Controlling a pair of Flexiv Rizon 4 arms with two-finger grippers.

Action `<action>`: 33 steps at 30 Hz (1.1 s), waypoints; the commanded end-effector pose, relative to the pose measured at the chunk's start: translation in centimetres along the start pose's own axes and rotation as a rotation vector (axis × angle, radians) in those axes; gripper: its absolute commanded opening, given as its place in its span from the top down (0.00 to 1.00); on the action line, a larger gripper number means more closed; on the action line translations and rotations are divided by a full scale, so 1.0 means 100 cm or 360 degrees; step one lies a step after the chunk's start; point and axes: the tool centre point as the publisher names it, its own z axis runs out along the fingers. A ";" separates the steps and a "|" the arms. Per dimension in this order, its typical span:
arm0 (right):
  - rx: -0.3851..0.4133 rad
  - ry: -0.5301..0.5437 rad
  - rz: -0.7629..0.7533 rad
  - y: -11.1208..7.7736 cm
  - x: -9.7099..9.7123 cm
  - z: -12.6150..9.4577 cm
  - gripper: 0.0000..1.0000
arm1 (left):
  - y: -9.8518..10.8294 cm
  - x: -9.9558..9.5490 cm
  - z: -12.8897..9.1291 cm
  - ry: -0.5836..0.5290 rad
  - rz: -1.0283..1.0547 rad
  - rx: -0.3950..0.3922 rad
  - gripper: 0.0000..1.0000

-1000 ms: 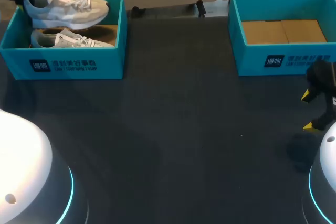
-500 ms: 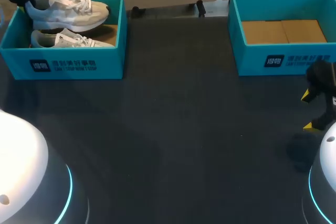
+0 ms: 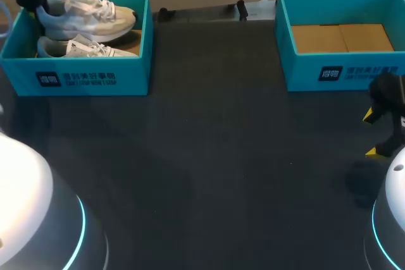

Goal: Take the shoe out of the shoebox, open the shoe tongue, remove and reinsert the insole, then place the shoe into the shoebox

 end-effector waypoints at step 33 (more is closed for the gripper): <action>0.0005 -0.0003 0.0002 0.000 0.001 0.001 0.00 | 0.009 -0.028 0.035 -0.0008 -0.0064 0.0109 1.00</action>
